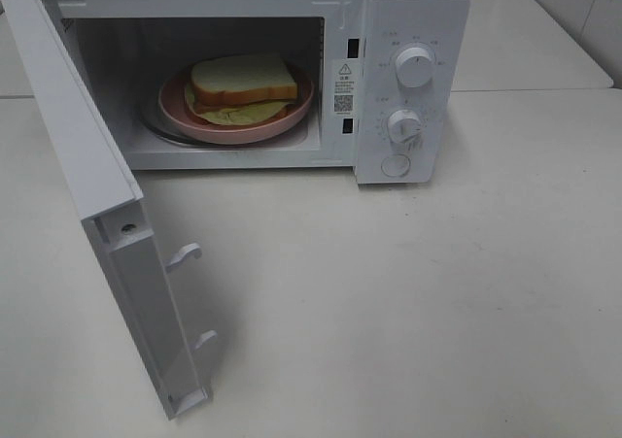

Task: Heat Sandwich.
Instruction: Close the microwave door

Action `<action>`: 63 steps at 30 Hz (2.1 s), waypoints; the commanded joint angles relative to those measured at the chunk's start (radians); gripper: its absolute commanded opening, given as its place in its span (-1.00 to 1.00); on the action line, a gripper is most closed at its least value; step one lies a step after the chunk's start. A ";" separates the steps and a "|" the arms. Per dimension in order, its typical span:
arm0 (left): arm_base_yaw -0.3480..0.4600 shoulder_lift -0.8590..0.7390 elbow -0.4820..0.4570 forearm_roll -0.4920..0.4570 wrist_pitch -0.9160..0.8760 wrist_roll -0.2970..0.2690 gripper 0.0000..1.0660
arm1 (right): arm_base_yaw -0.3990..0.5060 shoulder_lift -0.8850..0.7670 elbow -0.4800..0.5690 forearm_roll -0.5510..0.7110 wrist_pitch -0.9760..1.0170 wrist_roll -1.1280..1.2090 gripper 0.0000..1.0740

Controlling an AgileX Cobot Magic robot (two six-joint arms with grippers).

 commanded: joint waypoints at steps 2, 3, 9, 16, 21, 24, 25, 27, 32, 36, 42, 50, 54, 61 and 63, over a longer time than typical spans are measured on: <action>0.001 -0.016 0.002 0.001 -0.001 0.002 0.83 | -0.008 -0.028 0.001 -0.002 -0.004 0.006 0.41; 0.001 -0.016 0.002 0.001 -0.001 0.002 0.83 | -0.008 -0.028 0.001 -0.002 -0.004 0.006 0.41; 0.001 -0.017 0.002 -0.007 -0.001 0.002 0.83 | -0.008 -0.028 0.001 -0.002 -0.004 0.007 0.41; 0.001 -0.016 0.002 -0.006 -0.001 -0.003 0.83 | -0.008 -0.028 0.001 -0.002 -0.004 0.007 0.41; 0.001 -0.016 0.002 -0.006 -0.002 -0.003 0.83 | -0.008 -0.028 0.001 -0.002 -0.004 0.007 0.41; 0.001 -0.013 -0.005 -0.006 -0.009 -0.003 0.83 | -0.008 -0.028 0.001 -0.002 -0.004 0.008 0.41; 0.001 -0.005 -0.011 -0.006 -0.018 -0.003 0.83 | -0.008 -0.028 0.001 -0.002 -0.004 0.008 0.41; 0.001 0.030 -0.027 -0.013 -0.053 -0.003 0.83 | -0.008 -0.028 0.001 -0.002 -0.004 0.008 0.41; 0.001 0.128 -0.031 -0.013 -0.126 -0.003 0.62 | -0.008 -0.028 0.001 -0.002 -0.004 0.008 0.41; 0.001 0.210 -0.031 -0.013 -0.186 -0.003 0.12 | -0.008 -0.028 0.001 -0.002 -0.004 0.008 0.41; 0.001 0.295 -0.031 -0.028 -0.250 -0.003 -0.63 | -0.008 -0.028 0.001 -0.002 -0.004 0.008 0.41; 0.001 0.444 -0.020 -0.022 -0.360 0.002 -1.00 | -0.008 -0.028 0.001 -0.002 -0.004 0.008 0.41; 0.001 0.496 0.036 -0.022 -0.500 0.002 -1.00 | -0.008 -0.028 0.001 -0.002 -0.004 0.007 0.40; 0.001 0.559 0.175 -0.022 -0.827 0.002 -1.00 | -0.008 -0.028 0.001 -0.002 -0.004 0.007 0.40; 0.001 0.579 0.212 -0.022 -0.920 0.002 -1.00 | -0.008 -0.028 0.001 -0.002 -0.004 0.007 0.40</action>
